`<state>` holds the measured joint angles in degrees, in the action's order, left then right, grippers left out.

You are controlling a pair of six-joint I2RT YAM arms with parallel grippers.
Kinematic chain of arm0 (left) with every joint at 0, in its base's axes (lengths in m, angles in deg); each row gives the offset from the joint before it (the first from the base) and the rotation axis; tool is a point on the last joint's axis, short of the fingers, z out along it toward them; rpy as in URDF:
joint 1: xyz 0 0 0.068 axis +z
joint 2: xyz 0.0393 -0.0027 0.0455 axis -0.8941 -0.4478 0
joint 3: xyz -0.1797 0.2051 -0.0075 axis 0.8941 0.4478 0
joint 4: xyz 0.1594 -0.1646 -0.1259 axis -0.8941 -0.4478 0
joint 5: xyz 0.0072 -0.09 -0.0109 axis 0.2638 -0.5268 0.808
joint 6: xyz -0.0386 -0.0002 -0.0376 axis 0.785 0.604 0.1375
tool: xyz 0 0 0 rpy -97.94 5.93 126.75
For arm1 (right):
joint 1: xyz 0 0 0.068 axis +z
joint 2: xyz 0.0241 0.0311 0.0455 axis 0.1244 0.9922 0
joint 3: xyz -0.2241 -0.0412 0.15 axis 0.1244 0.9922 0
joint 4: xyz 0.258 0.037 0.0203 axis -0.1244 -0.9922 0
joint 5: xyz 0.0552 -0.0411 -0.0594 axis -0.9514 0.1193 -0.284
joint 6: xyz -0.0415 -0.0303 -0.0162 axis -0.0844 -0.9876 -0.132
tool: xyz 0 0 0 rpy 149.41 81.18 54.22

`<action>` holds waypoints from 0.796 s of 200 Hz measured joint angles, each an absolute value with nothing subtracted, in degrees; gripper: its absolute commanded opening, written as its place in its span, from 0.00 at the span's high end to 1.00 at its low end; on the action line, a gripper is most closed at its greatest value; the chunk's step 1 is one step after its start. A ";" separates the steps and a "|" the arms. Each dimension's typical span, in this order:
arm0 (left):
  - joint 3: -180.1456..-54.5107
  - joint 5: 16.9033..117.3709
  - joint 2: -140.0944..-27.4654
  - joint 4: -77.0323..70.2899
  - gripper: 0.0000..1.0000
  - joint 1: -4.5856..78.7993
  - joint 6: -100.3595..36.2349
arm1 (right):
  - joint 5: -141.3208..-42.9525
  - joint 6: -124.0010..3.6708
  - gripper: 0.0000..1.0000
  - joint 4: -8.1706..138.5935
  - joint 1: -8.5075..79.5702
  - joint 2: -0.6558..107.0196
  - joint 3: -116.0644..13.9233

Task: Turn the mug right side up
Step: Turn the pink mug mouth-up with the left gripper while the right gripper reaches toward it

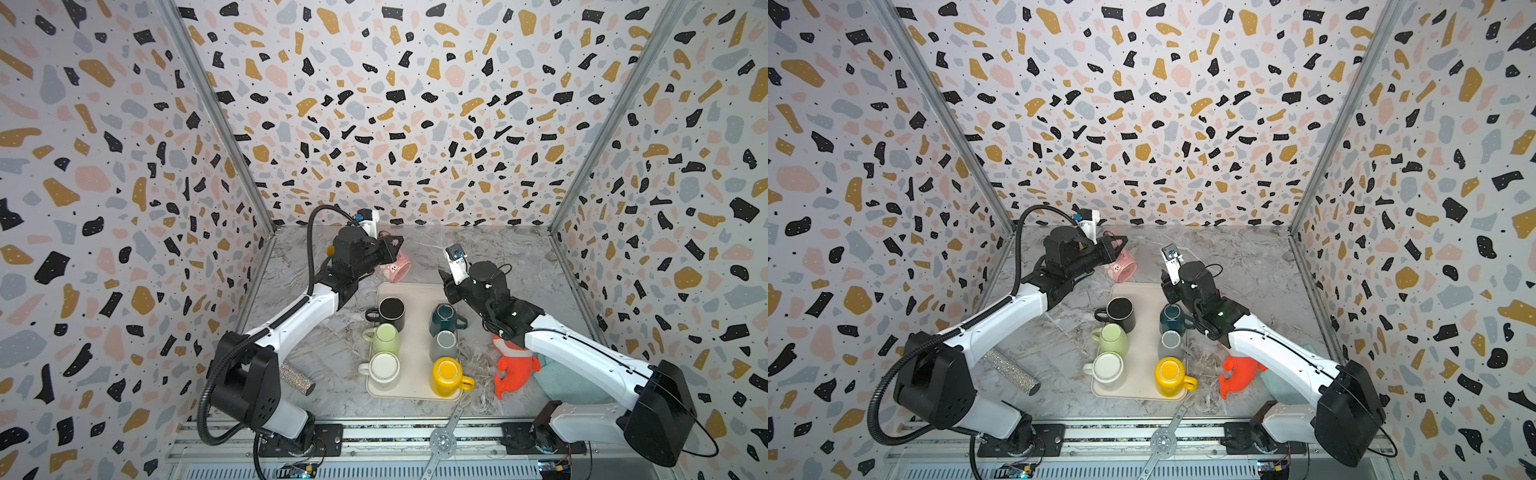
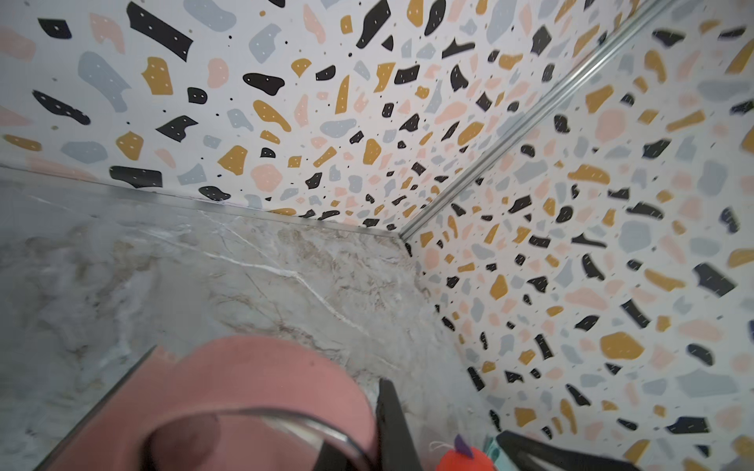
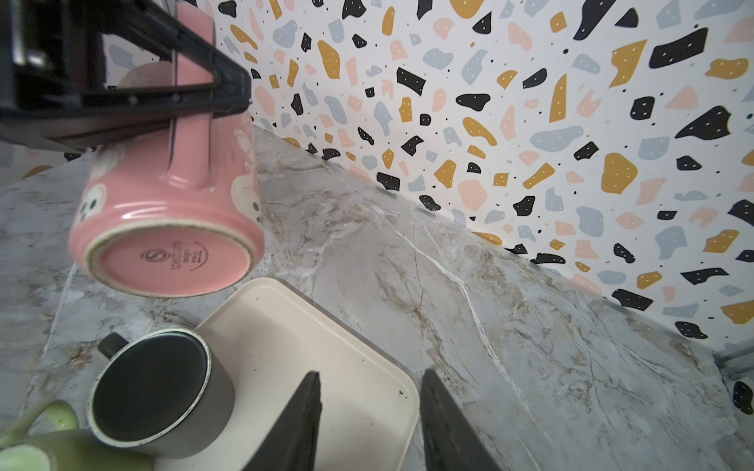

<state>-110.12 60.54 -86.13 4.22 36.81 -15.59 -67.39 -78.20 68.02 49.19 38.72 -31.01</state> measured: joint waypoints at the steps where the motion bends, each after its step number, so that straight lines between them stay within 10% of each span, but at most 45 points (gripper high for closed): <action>1: -110.04 60.69 -86.02 4.14 1.00 36.68 -15.89 | -67.41 -78.20 0.58 67.96 49.19 38.72 -31.07; 159: -80.35 95.51 -72.92 33.49 1.00 16.79 -72.77 | -88.19 -85.77 0.40 56.98 47.97 43.16 -48.23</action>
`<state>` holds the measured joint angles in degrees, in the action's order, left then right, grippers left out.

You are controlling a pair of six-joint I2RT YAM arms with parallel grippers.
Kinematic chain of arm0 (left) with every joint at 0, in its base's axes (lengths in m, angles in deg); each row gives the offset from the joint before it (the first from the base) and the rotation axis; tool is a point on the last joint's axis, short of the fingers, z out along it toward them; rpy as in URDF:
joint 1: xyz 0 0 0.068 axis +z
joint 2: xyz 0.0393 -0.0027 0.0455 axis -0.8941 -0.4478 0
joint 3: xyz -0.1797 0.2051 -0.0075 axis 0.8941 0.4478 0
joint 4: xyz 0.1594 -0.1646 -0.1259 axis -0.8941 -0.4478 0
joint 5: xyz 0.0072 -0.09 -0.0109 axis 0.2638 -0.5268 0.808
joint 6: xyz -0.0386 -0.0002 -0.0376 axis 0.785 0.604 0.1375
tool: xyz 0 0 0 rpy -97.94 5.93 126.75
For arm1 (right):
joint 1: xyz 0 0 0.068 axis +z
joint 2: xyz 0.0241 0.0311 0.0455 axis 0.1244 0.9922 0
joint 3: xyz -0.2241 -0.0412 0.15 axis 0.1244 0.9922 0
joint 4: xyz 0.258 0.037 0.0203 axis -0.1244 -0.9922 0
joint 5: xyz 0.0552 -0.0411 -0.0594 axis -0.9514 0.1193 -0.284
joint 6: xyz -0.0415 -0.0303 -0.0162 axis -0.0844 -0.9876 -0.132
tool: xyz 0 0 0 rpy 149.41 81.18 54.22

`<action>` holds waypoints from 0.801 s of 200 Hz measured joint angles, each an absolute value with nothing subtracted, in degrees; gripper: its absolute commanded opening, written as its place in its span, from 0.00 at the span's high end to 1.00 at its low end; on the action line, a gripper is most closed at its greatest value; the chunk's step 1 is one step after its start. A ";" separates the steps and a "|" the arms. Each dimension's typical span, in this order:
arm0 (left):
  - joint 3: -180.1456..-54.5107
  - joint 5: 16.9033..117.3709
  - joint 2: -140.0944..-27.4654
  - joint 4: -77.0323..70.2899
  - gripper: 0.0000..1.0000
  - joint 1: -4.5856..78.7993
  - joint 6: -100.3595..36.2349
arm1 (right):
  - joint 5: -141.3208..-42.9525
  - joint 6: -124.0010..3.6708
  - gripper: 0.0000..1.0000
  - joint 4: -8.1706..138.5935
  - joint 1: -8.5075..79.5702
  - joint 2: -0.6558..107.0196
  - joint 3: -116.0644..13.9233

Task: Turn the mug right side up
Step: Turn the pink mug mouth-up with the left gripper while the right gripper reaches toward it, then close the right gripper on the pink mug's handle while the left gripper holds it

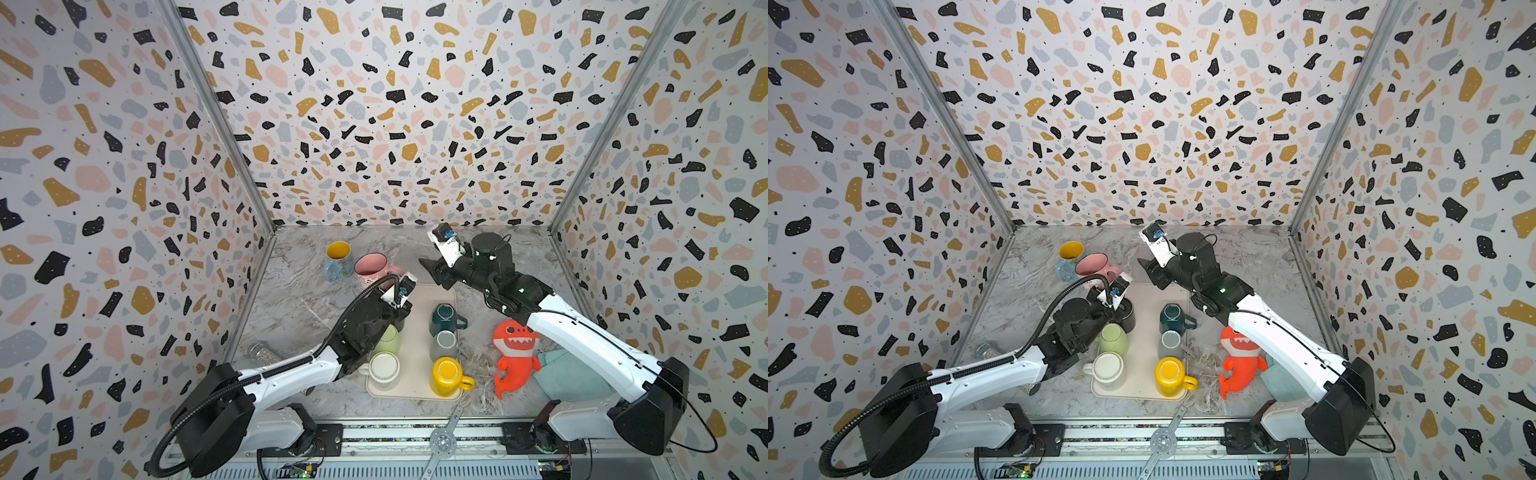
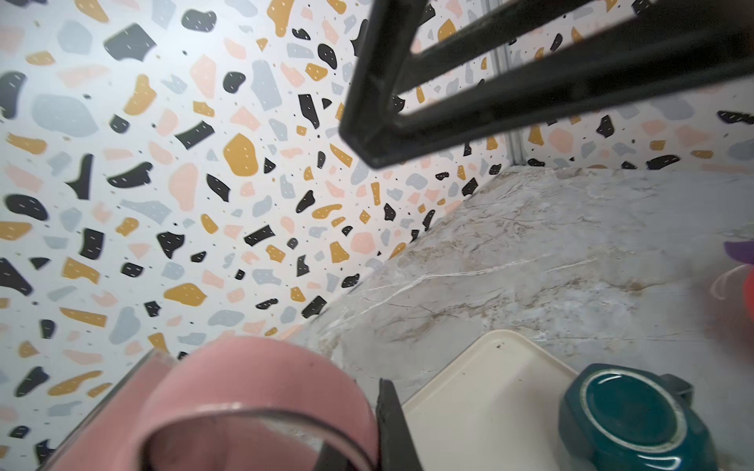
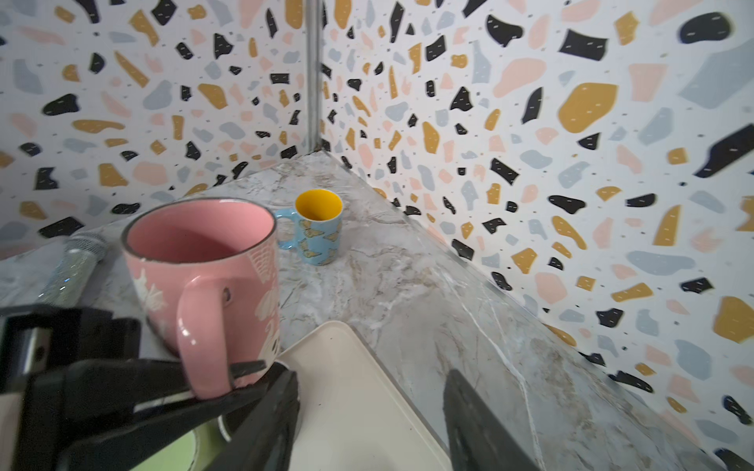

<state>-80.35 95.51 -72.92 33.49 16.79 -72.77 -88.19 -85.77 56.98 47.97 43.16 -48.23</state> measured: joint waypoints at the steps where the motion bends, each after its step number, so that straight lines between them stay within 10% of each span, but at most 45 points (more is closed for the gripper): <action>1: -80.35 95.56 -72.92 33.62 1.00 16.79 -72.94 | -88.63 -85.83 0.40 56.92 47.92 43.20 -48.27; 160: -79.52 98.57 -74.23 37.49 1.00 15.32 -99.65 | -113.07 -96.28 0.39 42.78 44.10 53.13 -61.41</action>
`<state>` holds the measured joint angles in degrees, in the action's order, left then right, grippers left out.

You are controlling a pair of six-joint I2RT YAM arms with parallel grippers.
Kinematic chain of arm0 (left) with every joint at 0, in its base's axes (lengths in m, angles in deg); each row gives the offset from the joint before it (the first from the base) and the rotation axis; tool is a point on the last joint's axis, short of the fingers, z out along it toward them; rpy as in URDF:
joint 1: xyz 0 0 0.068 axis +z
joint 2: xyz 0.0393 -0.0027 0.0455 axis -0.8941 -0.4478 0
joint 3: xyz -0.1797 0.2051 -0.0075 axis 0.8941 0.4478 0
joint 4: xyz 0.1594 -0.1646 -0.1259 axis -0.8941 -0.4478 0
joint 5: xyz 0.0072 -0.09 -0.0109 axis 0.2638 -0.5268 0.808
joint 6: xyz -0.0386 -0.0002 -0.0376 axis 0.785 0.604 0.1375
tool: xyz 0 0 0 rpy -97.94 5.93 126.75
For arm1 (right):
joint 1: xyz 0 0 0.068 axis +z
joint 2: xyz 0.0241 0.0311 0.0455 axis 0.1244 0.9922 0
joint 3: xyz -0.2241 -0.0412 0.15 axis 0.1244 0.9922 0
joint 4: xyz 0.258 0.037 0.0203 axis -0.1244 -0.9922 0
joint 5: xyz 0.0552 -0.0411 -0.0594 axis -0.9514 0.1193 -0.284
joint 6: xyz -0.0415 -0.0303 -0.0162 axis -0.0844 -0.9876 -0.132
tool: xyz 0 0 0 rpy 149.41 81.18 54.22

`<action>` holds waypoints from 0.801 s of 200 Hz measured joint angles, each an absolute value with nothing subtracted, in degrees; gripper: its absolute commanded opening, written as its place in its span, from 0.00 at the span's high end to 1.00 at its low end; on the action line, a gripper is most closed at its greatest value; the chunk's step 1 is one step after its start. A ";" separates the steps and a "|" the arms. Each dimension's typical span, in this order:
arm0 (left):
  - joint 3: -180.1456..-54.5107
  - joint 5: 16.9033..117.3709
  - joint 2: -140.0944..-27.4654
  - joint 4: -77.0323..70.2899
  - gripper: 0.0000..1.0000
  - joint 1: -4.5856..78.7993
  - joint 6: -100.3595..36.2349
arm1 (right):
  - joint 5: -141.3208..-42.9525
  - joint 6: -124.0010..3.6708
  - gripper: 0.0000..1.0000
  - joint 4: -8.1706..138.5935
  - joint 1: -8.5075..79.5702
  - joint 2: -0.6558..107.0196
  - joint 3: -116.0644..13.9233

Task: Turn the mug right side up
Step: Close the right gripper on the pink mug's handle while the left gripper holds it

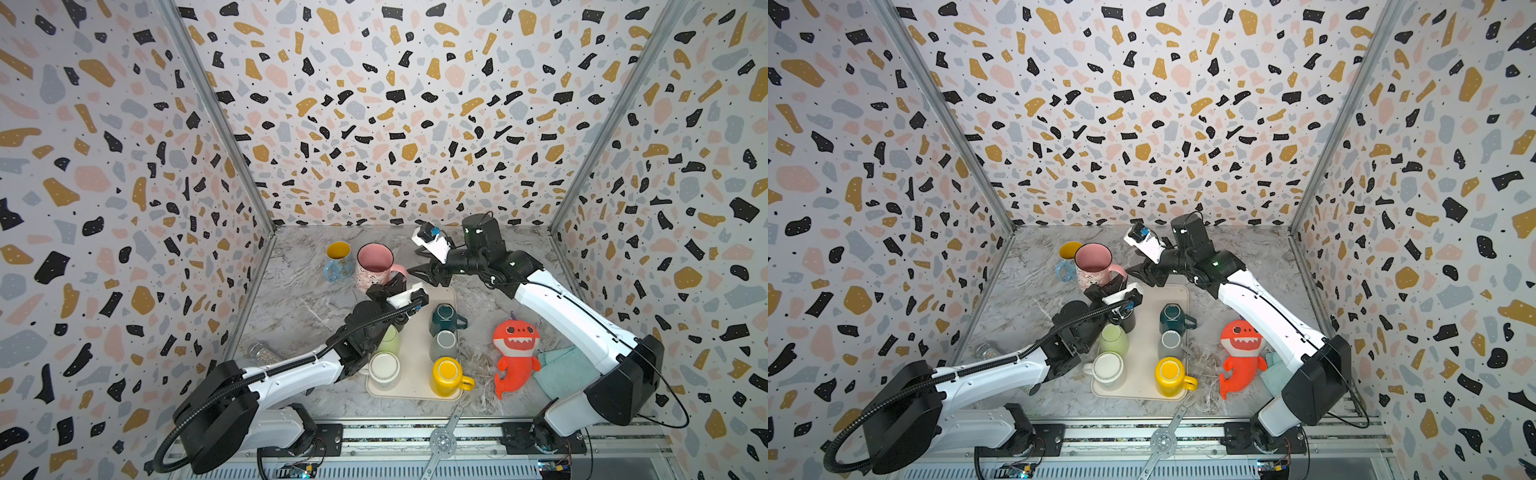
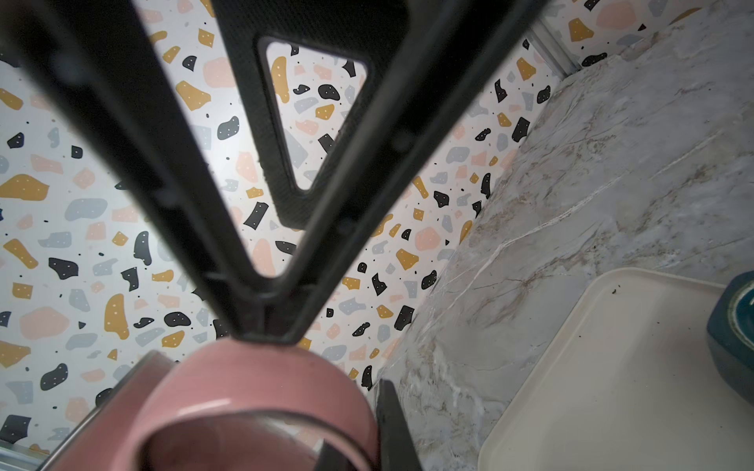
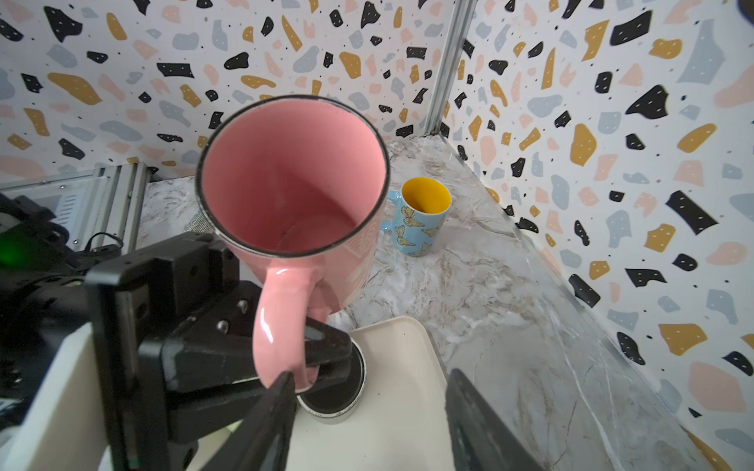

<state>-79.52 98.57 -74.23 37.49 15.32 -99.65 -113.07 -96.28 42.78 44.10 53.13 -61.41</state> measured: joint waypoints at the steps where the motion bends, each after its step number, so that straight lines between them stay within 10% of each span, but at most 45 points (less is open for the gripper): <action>1: -79.52 98.57 -74.26 37.47 1.00 15.32 -99.72 | -113.13 -96.28 0.39 42.71 44.10 53.15 -61.45; 160: -79.30 98.66 -79.13 40.51 1.00 14.71 -107.26 | -120.28 -98.64 0.56 32.42 43.97 62.61 -69.23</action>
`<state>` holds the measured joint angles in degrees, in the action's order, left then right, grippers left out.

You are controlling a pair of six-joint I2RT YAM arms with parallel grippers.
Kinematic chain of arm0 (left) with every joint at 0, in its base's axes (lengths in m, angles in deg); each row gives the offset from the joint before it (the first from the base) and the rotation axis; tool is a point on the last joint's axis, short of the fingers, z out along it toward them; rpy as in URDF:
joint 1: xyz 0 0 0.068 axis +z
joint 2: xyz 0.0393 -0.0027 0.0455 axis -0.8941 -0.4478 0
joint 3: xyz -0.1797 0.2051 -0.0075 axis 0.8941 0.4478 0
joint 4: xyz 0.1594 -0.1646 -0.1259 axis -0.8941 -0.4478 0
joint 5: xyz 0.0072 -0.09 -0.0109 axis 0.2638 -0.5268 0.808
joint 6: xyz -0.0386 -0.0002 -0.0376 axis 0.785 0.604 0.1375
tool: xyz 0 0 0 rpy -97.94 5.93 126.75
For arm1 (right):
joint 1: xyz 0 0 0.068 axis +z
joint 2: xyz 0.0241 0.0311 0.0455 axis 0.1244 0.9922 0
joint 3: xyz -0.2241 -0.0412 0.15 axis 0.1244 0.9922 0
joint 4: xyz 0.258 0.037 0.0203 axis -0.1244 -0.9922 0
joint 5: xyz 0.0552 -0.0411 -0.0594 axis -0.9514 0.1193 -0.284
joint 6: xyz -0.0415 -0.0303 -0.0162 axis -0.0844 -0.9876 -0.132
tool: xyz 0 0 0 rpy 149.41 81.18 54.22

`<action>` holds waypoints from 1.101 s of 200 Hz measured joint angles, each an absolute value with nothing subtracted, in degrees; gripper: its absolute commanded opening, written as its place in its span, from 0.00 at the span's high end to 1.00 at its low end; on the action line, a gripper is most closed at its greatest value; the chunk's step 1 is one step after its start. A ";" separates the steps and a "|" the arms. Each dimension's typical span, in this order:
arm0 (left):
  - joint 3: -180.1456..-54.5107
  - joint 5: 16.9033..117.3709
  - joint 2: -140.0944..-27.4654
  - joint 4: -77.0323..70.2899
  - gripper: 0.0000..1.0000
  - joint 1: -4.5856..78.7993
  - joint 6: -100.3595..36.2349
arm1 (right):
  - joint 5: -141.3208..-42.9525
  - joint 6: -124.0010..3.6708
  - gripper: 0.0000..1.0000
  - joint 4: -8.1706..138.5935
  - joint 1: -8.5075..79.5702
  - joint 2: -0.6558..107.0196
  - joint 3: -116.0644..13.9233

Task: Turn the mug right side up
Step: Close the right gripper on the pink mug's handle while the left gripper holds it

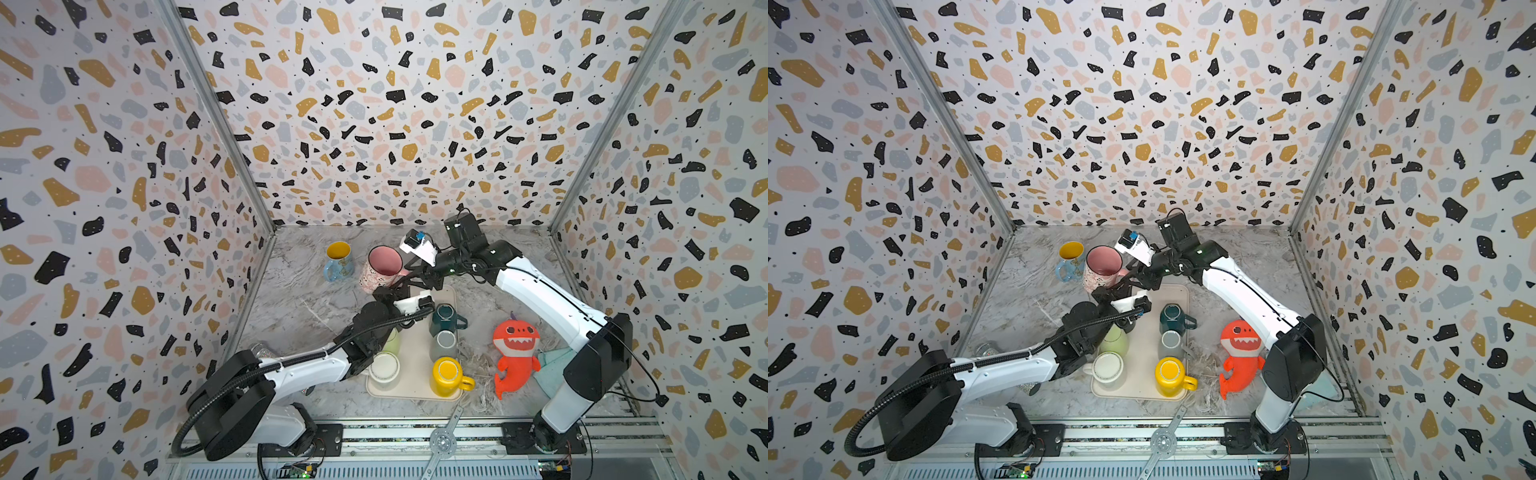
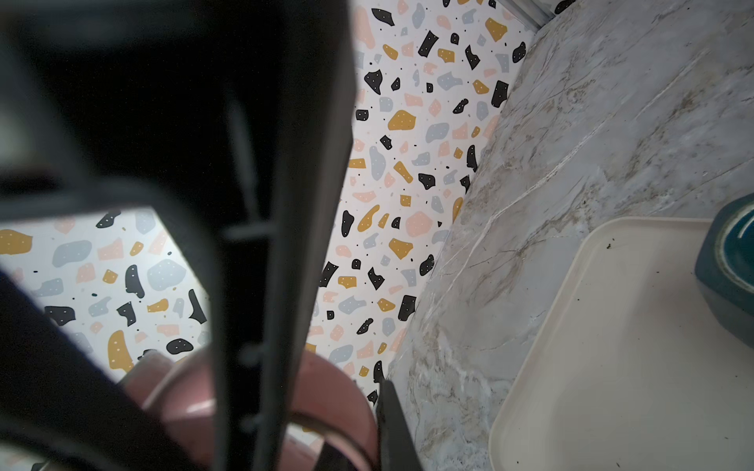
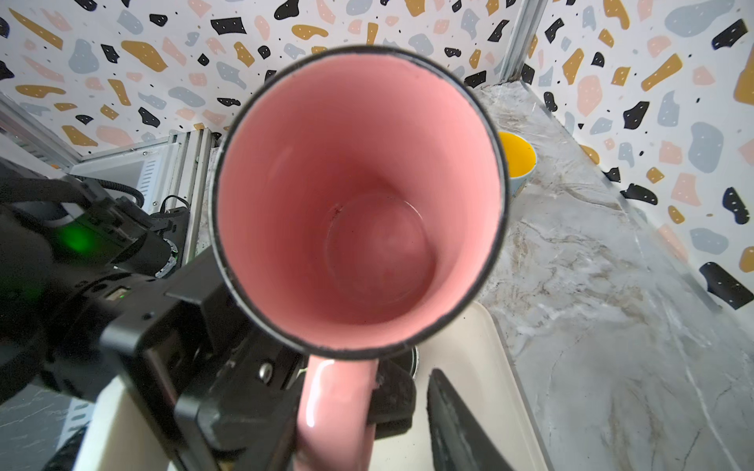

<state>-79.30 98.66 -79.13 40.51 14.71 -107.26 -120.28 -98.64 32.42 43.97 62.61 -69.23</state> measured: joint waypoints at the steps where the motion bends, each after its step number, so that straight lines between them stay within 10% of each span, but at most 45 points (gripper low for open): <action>1: -79.30 98.66 -79.17 40.57 1.00 14.71 -107.34 | -120.30 -98.64 0.56 32.33 43.97 62.68 -69.32; 70: -78.82 99.14 -79.87 41.36 1.00 14.38 -108.11 | -120.30 -97.90 0.67 31.56 44.25 63.49 -69.72; 112: -78.76 100.43 -79.90 41.55 1.00 14.36 -107.98 | -120.74 -96.59 1.00 31.15 44.51 64.19 -70.44; 220: -78.43 102.57 -80.84 41.75 0.82 13.33 -108.70 | -119.84 -92.80 1.00 35.78 44.45 63.94 -66.92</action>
<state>-78.43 102.57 -80.84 41.75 13.33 -108.70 -119.84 -92.80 35.78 44.45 63.94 -66.92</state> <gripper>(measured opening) 0.147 0.203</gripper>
